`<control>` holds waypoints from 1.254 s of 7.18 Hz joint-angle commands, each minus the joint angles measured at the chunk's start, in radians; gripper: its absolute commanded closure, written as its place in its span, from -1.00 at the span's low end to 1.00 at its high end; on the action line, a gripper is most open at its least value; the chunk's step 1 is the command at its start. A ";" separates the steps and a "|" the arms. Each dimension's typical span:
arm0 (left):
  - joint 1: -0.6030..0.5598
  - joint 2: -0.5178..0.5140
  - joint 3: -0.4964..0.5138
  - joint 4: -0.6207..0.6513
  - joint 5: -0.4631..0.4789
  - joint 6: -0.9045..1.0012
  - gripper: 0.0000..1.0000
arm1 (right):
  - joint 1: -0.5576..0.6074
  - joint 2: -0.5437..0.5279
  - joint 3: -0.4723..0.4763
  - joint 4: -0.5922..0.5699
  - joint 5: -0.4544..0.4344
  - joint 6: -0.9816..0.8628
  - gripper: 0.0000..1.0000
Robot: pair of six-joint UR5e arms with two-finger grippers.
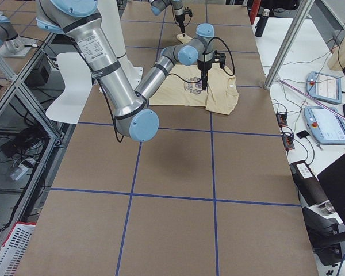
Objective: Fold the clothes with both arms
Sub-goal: 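Release the sleeve near the collar and lift the right gripper away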
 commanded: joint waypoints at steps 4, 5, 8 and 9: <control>0.010 0.000 0.004 0.002 0.002 -0.001 -0.12 | -0.001 -0.002 -0.001 0.001 -0.001 0.000 -1.00; 0.010 0.000 0.000 0.002 0.000 -0.001 0.22 | 0.001 -0.002 -0.001 -0.001 -0.001 0.000 -1.00; 0.010 0.000 -0.013 0.002 0.000 -0.001 1.00 | 0.001 -0.006 -0.003 0.001 -0.001 0.000 -1.00; 0.010 0.000 -0.025 0.002 0.000 -0.001 1.00 | 0.001 -0.008 -0.003 0.001 0.000 0.000 -1.00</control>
